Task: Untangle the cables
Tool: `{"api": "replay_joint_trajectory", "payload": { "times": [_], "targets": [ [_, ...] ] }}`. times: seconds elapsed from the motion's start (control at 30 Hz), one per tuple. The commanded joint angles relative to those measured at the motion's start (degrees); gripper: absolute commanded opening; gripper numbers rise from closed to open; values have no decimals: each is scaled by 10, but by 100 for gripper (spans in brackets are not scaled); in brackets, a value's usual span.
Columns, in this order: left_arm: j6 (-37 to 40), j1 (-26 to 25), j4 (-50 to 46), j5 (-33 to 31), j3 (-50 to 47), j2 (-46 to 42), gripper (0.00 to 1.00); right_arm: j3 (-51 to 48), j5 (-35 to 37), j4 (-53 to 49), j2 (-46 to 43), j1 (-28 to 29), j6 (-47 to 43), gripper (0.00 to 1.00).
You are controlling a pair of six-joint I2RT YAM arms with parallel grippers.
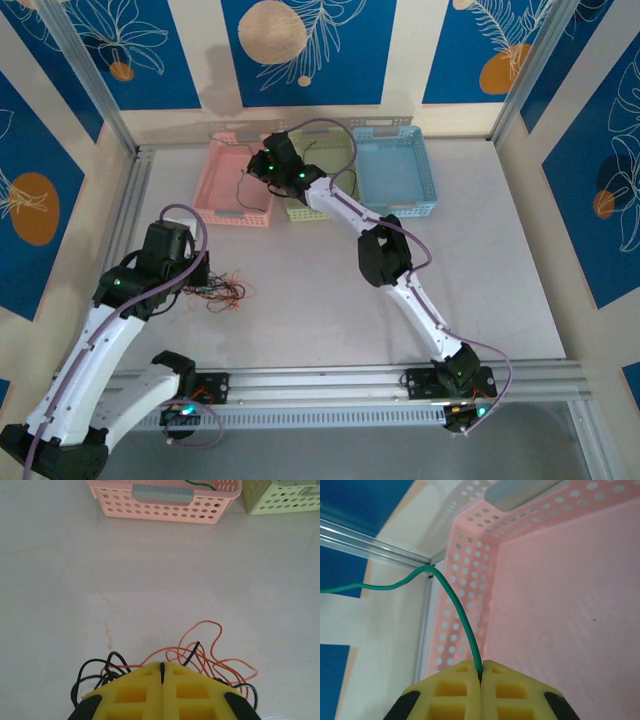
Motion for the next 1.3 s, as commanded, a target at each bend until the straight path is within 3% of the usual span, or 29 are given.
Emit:
{"api": "replay_joint_trajectory", "payload": {
  "times": [0.0, 0.37, 0.6, 0.8, 1.1, 1.27],
  "targets": [
    [8, 5, 10, 6, -4, -6, 0, 15, 22, -62, 23, 1, -21, 0],
    [7, 5, 9, 4, -4, -8, 0, 46, 13, -121, 51, -3, -17, 1],
    [8, 5, 10, 5, -4, -7, 0, 58, 10, -133, 51, -7, -17, 24],
    [8, 5, 10, 5, -4, -7, 0, 65, 13, -142, 25, -9, -43, 34],
    [8, 5, 10, 4, -4, -7, 0, 60, -5, -146, -39, -6, -103, 36],
    [8, 5, 11, 13, -5, -7, 0, 19, -51, -173, -113, 0, -157, 36]
  ]
}}
